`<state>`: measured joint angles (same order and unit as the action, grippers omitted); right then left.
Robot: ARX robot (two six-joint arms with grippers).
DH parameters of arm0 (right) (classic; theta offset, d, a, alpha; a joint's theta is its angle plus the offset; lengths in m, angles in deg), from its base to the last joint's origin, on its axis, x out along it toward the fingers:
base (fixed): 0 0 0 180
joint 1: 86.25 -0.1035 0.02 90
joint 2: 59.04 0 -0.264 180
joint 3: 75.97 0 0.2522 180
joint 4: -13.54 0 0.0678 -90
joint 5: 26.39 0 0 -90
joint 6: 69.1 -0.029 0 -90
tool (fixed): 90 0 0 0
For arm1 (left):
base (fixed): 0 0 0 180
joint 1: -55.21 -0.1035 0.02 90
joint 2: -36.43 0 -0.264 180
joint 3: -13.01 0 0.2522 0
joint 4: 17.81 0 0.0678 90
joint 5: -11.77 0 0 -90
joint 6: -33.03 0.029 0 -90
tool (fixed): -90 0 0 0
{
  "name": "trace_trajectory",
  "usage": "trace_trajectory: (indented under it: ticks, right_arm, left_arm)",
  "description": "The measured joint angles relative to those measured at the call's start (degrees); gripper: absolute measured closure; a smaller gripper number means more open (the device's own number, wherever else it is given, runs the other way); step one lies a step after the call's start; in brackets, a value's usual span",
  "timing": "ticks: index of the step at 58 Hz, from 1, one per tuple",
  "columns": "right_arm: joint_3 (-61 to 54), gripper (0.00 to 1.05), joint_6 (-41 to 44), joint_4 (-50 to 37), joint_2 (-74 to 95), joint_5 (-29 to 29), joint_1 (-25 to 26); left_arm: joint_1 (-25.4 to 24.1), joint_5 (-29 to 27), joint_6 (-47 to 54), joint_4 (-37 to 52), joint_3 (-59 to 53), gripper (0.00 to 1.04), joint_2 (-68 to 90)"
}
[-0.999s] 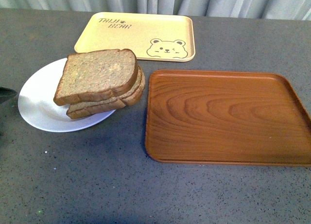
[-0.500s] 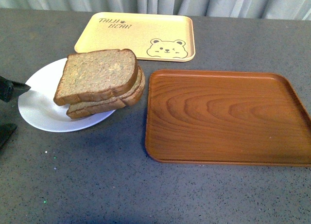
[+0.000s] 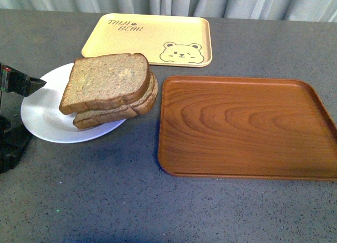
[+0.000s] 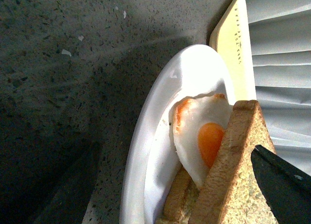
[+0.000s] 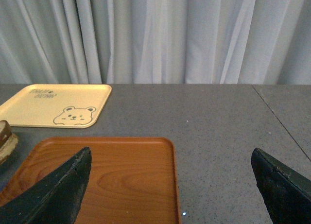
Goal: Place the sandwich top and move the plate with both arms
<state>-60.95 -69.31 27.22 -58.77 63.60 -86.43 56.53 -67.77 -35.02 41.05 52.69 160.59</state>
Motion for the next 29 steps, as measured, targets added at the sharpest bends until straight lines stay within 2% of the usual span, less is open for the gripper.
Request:
trace_trajectory:
  ticks: [5, 22, 26, 29]
  right_arm:
    - [0.0, 0.09, 0.0, 0.0, 0.0, 0.0, 0.0]
    - [0.0, 0.09, 0.0, 0.0, 0.0, 0.0, 0.0]
    - [0.0, 0.09, 0.0, 0.0, 0.0, 0.0, 0.0]
    - [0.0, 0.09, 0.0, 0.0, 0.0, 0.0, 0.0]
  left_arm:
    - [0.3, 0.0, -0.5, 0.3, 0.0, 0.11, 0.4]
    - [0.9, -0.3, -0.3, 1.2, 0.1, 0.58, 1.9]
    - [0.9, -0.3, -0.3, 1.6, 0.1, 0.59, 2.0]
    - [0.9, -0.3, -0.3, 1.8, 0.1, 0.65, 2.2]
